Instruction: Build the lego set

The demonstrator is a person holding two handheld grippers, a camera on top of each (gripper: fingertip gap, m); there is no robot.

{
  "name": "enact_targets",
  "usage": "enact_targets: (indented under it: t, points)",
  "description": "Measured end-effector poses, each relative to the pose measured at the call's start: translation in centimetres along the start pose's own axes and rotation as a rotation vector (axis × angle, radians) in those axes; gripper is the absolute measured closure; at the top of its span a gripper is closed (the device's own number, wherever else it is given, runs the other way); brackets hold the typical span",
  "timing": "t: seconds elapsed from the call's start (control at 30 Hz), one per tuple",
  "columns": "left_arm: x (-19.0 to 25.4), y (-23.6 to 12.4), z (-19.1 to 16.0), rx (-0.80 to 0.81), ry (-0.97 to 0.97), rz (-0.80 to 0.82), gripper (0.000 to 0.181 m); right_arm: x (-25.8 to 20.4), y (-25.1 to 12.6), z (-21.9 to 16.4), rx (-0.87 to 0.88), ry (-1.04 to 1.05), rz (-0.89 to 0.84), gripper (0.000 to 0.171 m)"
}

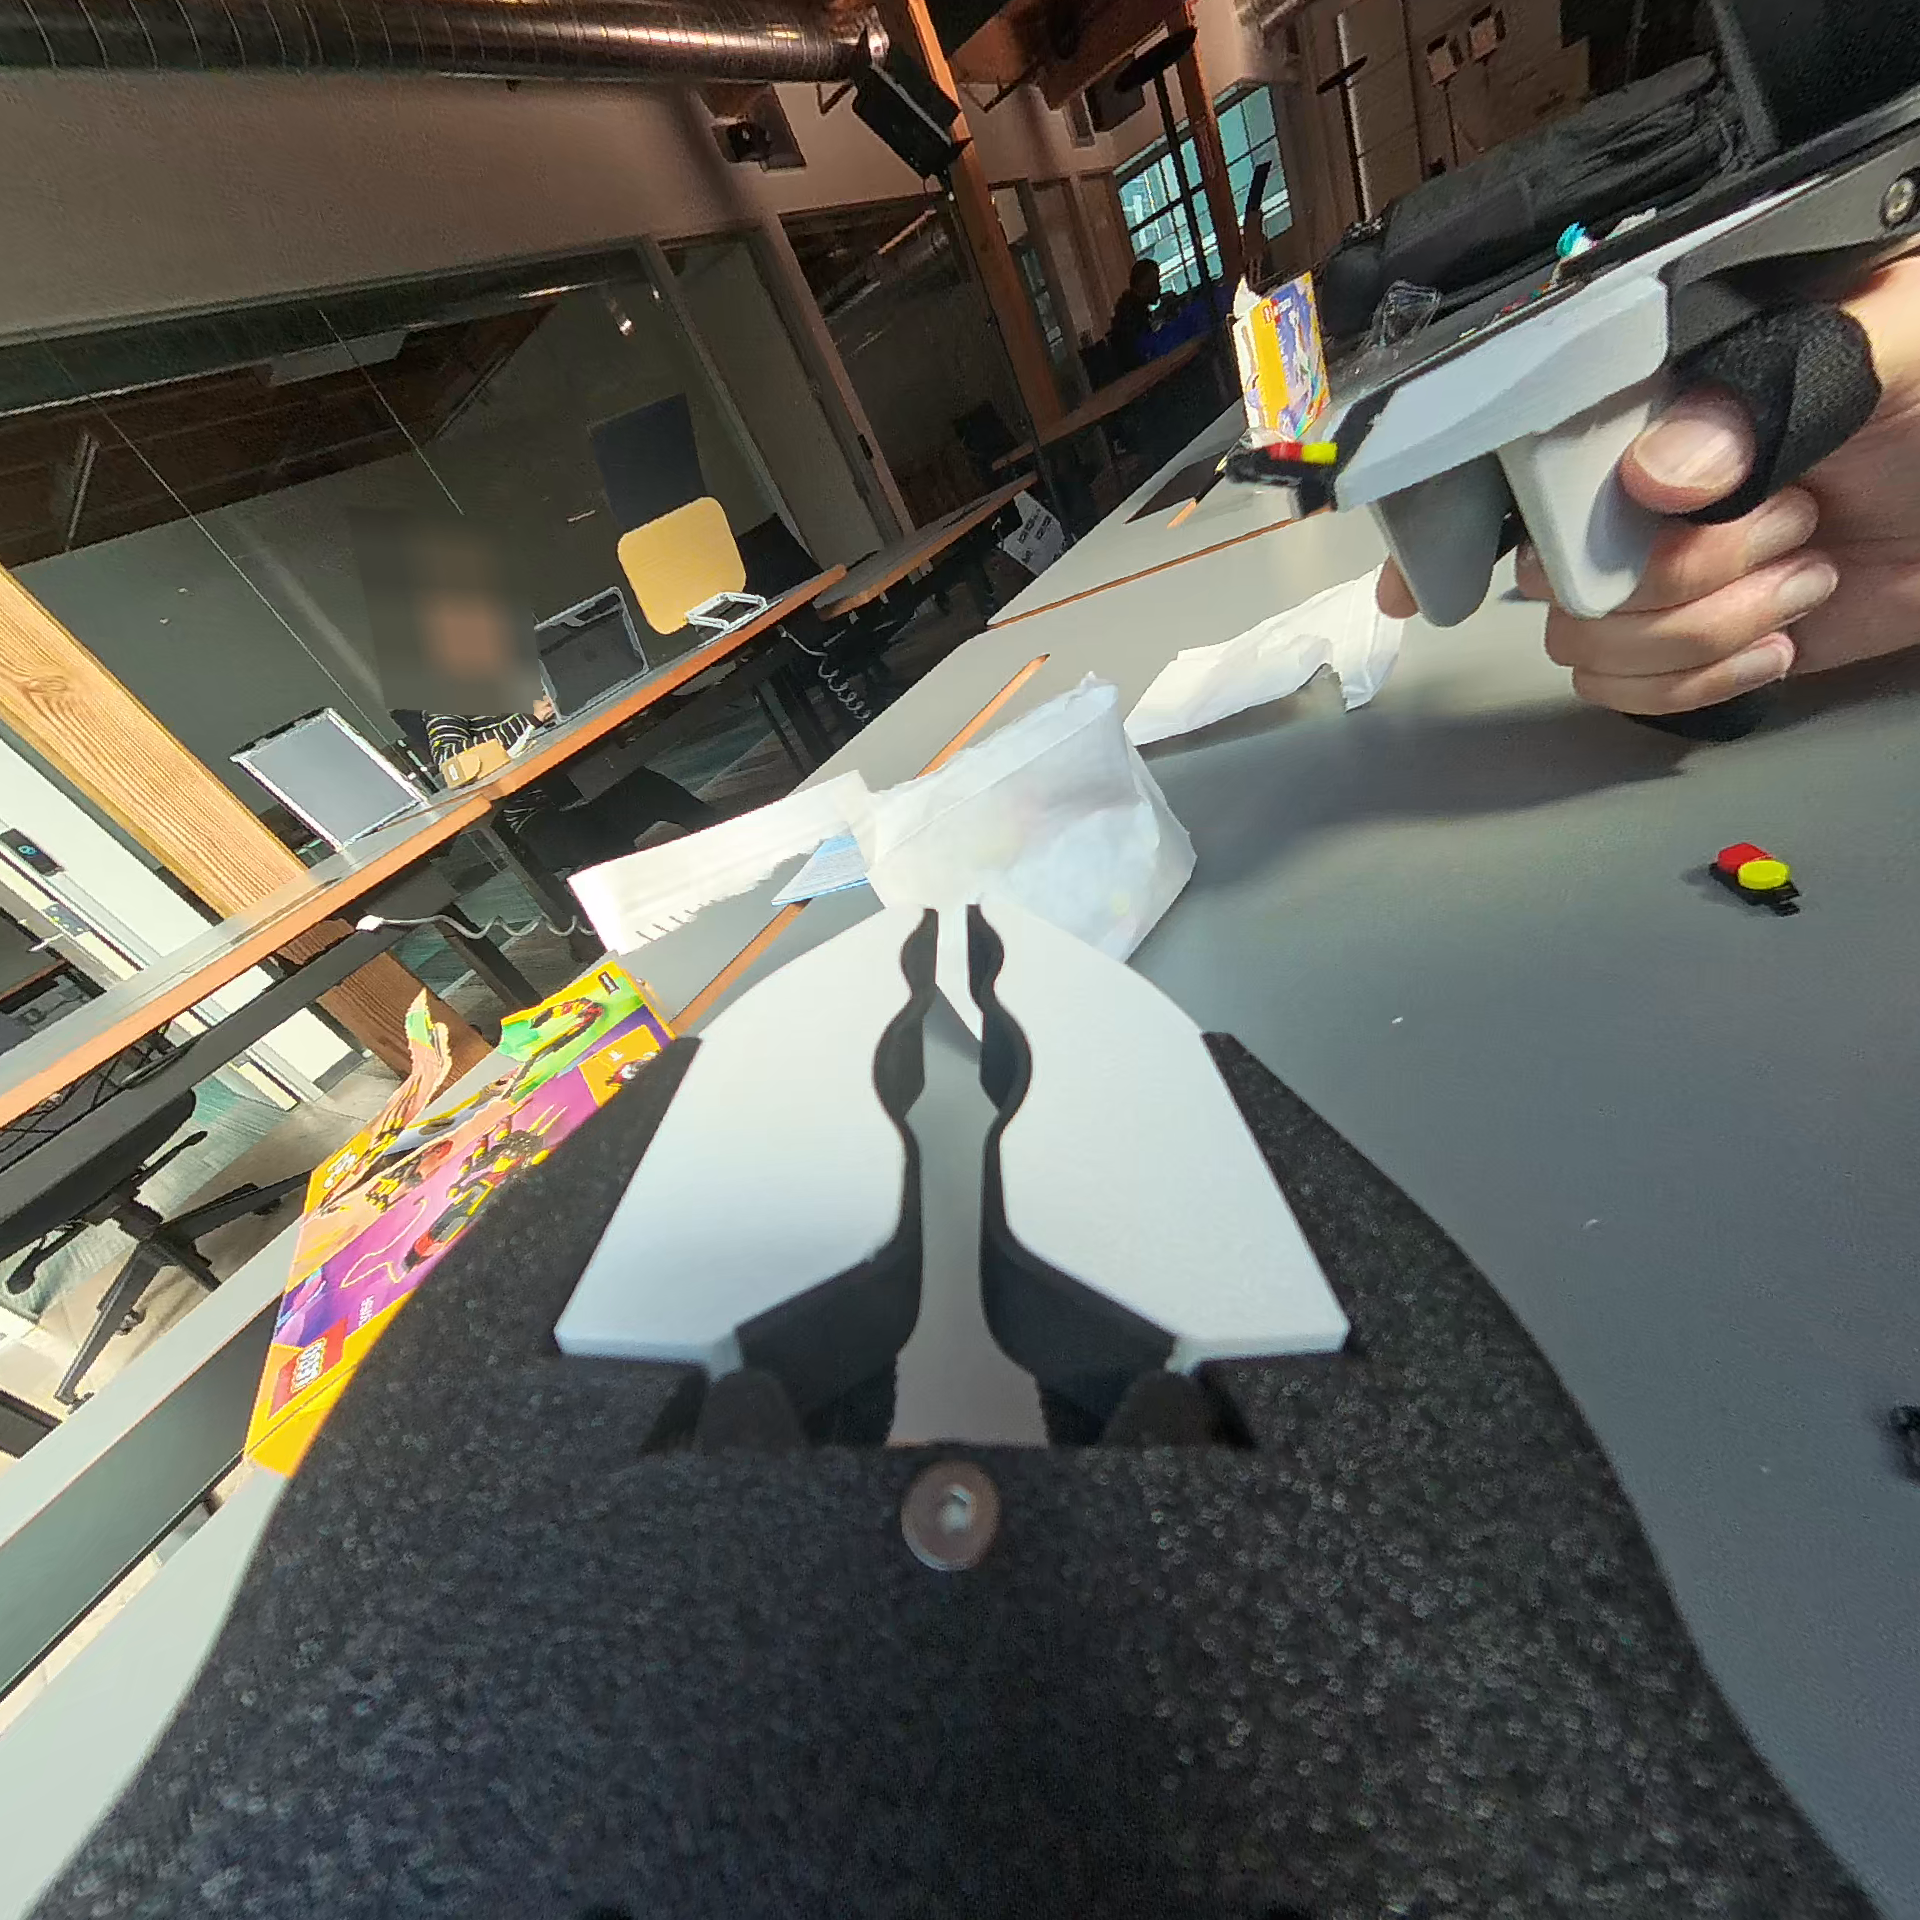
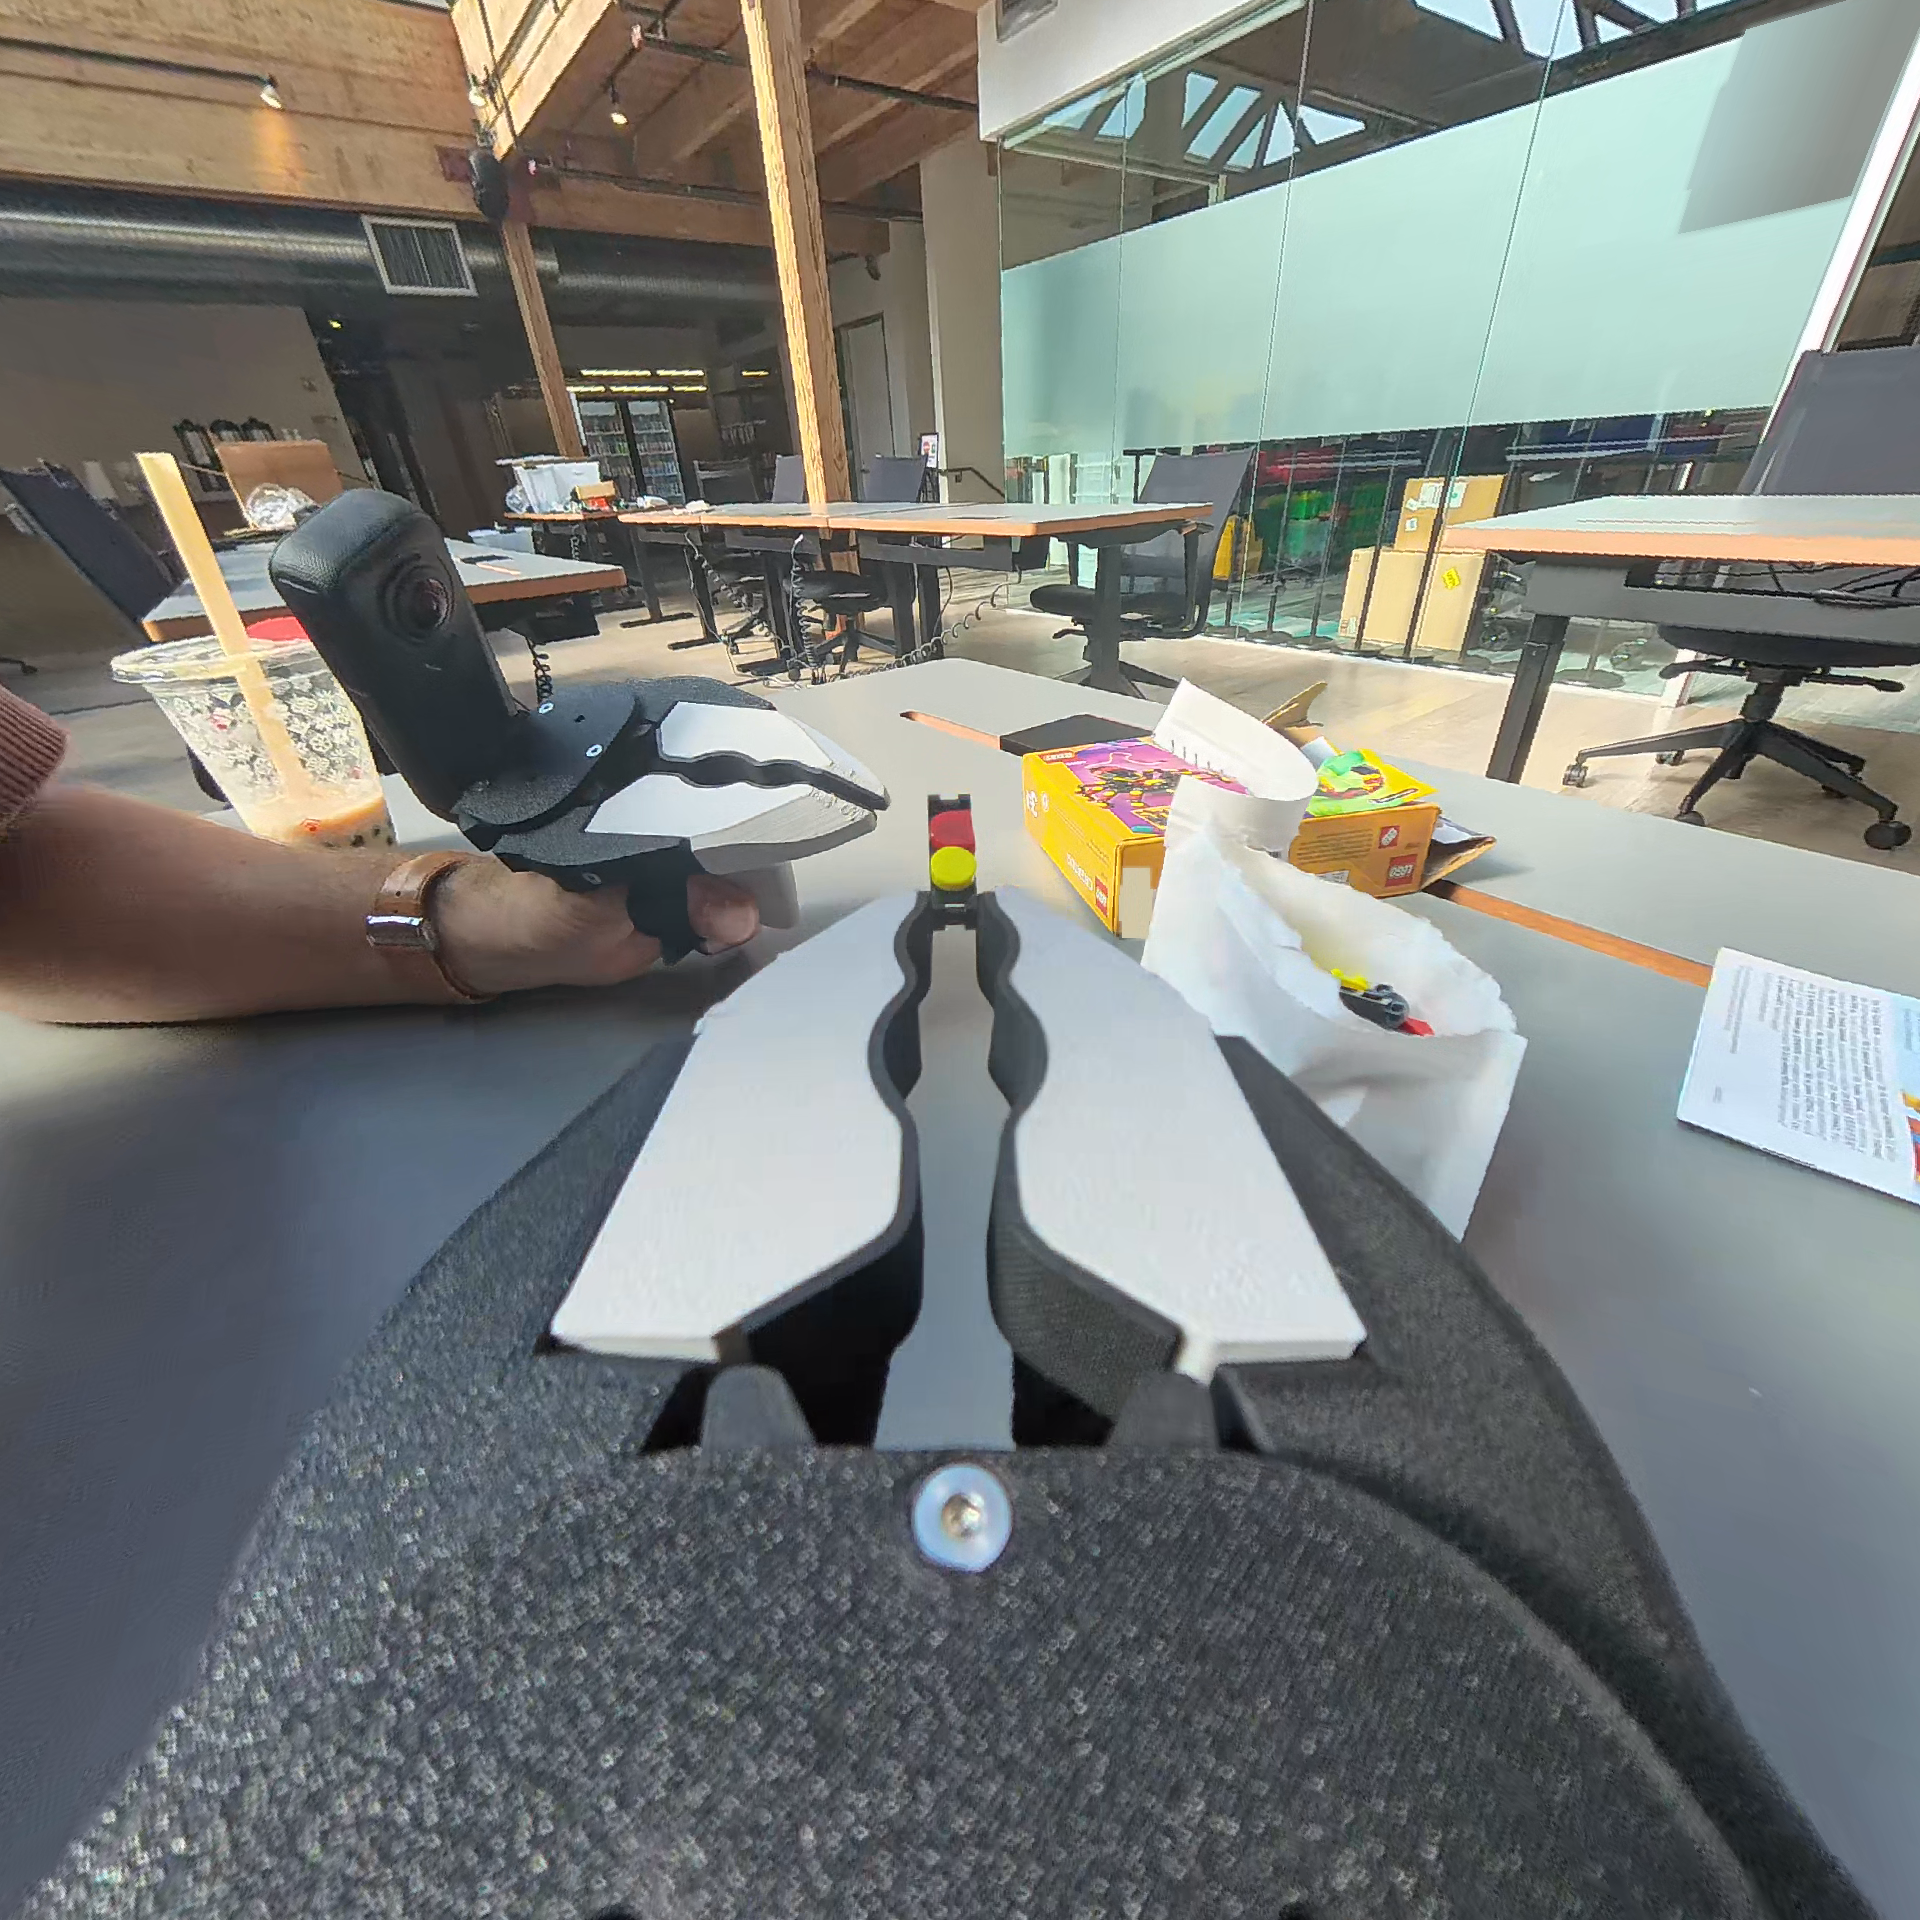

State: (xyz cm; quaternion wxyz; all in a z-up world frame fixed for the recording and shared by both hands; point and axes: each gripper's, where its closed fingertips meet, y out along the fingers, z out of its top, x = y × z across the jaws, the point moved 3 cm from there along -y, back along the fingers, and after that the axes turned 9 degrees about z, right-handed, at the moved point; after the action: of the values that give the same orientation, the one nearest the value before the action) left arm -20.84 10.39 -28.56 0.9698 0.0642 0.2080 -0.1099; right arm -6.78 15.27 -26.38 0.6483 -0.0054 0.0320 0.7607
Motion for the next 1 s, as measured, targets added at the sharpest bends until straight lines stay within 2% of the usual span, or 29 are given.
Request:
enact_targets:
  t: [0.47,1.0]
  points:
    - [2.0,-0.1,0.5,0.024,0.129,-0.057,0.176,-0.9,0.8,-0.4,-0.043,-0.046,0.021,0.163]
    - [2.1,0.1,1.1,0.055,0.016,-0.112,0.176,-0.8,1.2,-1.5,-0.103,-0.003,0.032,0.163]
